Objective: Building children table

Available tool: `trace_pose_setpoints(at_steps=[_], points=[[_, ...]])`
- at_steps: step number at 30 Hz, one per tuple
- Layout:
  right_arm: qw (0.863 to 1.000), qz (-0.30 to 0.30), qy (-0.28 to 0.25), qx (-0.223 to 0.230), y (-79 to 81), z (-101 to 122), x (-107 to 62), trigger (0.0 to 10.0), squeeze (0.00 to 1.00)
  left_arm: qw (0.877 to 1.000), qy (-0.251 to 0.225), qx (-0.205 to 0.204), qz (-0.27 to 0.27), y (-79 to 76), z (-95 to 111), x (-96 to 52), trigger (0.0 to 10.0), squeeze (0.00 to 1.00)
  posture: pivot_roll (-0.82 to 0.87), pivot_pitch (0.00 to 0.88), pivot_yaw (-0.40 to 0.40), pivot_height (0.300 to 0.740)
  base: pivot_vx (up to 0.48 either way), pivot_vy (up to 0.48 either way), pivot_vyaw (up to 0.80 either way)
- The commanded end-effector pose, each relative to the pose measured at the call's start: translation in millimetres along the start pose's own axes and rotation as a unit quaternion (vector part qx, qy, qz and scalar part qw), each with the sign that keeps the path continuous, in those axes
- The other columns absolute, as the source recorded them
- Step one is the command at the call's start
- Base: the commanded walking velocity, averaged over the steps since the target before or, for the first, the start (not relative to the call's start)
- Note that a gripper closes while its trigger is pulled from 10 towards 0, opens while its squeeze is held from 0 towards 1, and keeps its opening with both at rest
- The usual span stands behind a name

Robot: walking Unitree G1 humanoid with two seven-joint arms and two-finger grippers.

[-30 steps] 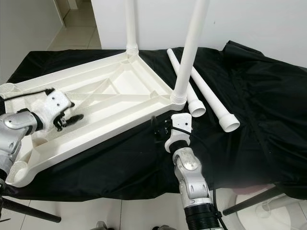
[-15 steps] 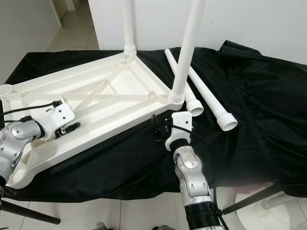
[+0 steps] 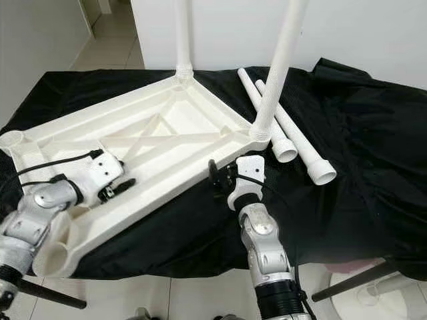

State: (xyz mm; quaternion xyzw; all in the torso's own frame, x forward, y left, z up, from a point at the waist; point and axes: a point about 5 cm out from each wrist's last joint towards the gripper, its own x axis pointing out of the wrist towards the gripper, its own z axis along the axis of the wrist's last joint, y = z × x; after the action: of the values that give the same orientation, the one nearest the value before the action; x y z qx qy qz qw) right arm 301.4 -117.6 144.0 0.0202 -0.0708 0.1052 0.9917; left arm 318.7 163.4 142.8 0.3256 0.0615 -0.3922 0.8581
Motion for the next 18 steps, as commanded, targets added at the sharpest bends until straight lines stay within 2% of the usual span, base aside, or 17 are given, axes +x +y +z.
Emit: trace_pose_setpoints(at_steps=[1, 6, 7, 9, 11, 18], points=[[1.000, -0.001, 0.002, 0.002, 0.4, -2, -0.4, 10.0, 0.00, 0.992, 0.010, -0.004, -0.122, -24.7, -5, 4.4, 10.0, 0.00, -0.05, 0.095, 0.030, 0.740, 0.000, 0.000, 0.00], [1.000, 0.001, 0.003, 0.002, 0.8, -3, -0.7, 10.0, 0.00, 0.997, 0.022, 0.004, -0.076, -11.2, -6, 4.2, 10.0, 0.00, -0.05, 0.095, 0.030, 0.740, 0.000, 0.000, 0.00], [1.000, 0.001, 0.003, 0.002, 0.6, -3, -0.7, 10.0, 0.00, 0.998, 0.028, 0.004, -0.050, -2.3, -7, 3.8, 10.0, 0.00, -0.05, 0.095, 0.030, 0.740, 0.000, 0.000, 0.00], [1.000, 0.002, 0.003, 0.002, 0.5, -3, -0.9, 10.0, 0.00, 0.999, 0.032, 0.004, -0.032, 3.2, -8, 3.0, 10.0, 0.00, -0.05, 0.095, 0.030, 0.740, 0.000, 0.000, 0.00], [1.000, 0.002, 0.004, 0.001, 0.5, -3, -1.3, 10.0, 0.00, 1.000, 0.022, 0.001, 0.006, 18.8, -3, -0.3, 10.0, 0.00, -0.06, 0.095, 0.030, 0.740, 0.000, 0.000, 0.00], [1.000, 0.006, 0.006, -0.001, 0.6, -4, -2.1, 10.0, 0.00, 1.000, 0.005, 0.005, 0.022, 34.8, 2, -8.9, 10.0, 0.00, -0.06, 0.094, 0.026, 0.740, 0.000, 0.000, 0.00]])
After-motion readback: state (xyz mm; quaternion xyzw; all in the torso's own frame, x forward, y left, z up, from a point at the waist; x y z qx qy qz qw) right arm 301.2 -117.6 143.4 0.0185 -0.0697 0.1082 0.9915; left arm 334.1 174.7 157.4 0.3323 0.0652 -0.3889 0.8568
